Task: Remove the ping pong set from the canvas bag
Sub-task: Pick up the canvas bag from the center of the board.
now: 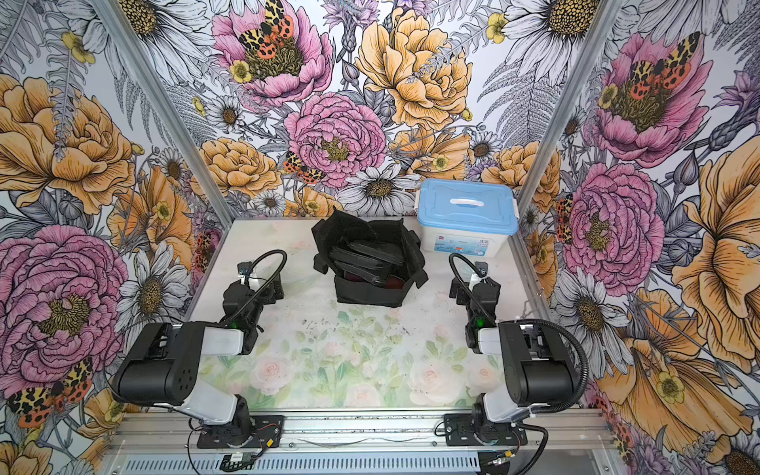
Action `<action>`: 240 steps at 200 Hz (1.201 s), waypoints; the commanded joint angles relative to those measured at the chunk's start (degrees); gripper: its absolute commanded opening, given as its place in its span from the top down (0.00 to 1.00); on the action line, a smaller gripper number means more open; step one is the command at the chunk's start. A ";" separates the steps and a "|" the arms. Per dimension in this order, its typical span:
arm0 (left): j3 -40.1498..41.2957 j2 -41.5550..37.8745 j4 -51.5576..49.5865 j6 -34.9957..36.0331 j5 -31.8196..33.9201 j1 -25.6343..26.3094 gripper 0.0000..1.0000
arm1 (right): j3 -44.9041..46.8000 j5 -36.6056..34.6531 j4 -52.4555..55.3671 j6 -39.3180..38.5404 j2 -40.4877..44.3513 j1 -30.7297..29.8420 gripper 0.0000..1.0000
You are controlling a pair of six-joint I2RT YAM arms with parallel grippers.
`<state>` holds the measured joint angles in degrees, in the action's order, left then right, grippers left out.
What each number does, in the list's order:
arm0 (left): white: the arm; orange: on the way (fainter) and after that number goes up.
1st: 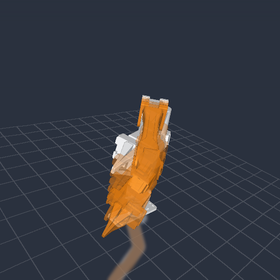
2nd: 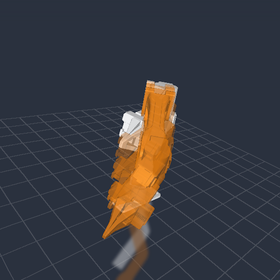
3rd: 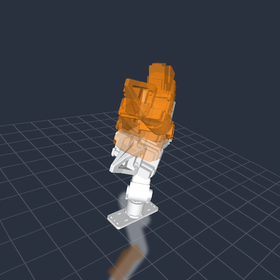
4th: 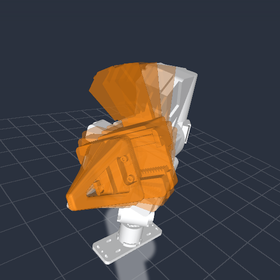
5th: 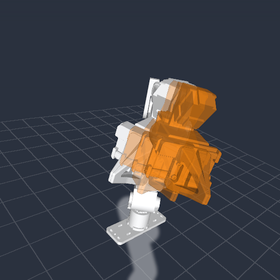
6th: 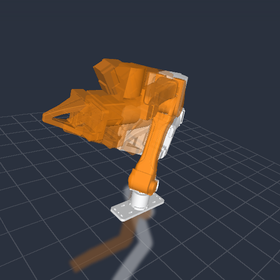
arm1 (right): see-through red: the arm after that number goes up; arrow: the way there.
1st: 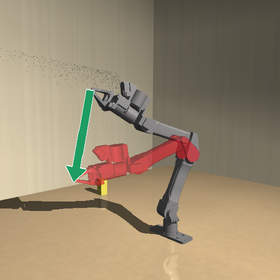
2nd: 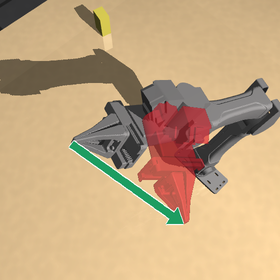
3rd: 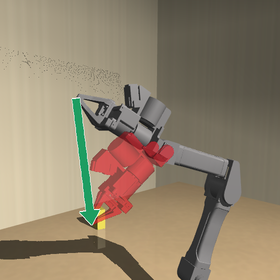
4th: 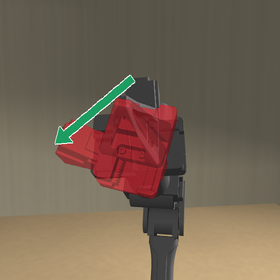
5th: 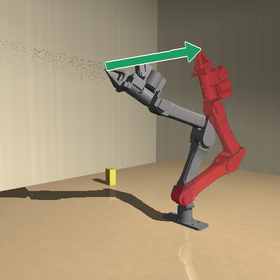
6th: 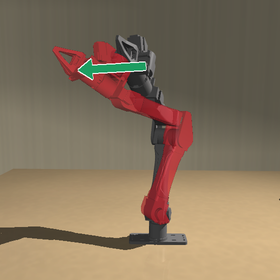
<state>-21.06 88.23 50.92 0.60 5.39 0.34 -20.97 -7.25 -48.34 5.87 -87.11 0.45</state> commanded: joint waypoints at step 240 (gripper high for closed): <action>-2.10 -0.85 -1.37 -0.03 4.67 0.89 0.01 | 1.09 -4.63 -3.78 2.04 1.96 1.27 0.05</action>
<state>-21.56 88.23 50.81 0.23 8.19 0.64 -21.08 -8.14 -49.58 6.46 -87.11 1.85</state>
